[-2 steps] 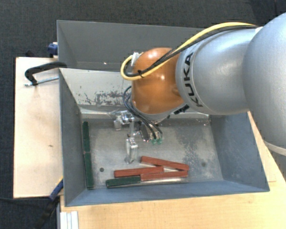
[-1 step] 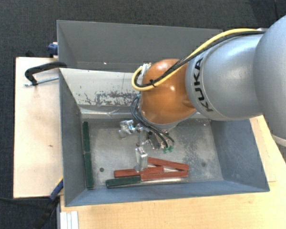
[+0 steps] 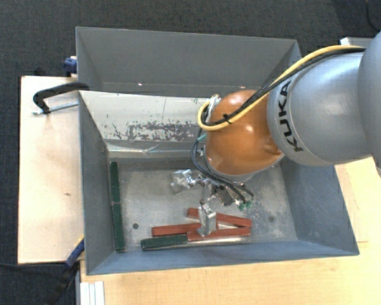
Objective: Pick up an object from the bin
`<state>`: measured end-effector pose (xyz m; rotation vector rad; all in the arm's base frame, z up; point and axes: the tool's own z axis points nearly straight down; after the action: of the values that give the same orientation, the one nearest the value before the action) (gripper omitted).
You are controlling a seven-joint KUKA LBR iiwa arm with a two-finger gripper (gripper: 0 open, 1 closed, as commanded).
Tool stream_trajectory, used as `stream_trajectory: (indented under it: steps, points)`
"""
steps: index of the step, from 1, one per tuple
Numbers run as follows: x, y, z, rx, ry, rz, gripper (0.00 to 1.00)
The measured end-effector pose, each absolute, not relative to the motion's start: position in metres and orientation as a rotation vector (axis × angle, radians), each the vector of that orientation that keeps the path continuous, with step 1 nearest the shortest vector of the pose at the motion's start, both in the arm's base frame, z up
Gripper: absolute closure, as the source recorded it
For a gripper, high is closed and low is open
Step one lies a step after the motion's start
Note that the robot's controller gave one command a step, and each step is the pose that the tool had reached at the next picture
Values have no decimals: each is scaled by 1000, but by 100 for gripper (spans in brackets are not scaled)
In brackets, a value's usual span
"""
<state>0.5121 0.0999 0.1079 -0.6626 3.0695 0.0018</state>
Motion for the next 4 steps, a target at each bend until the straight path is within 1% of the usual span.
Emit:
stream_trajectory:
  steps: [1, 2, 3, 4]
  points:
    - [506, 87, 81, -861, 3020, 2, 100]
    - [506, 87, 81, -861, 3020, 2, 0]
    - [506, 87, 81, -861, 3020, 3, 0]
    - [502, 71, 77, -768, 3045, 3, 0]
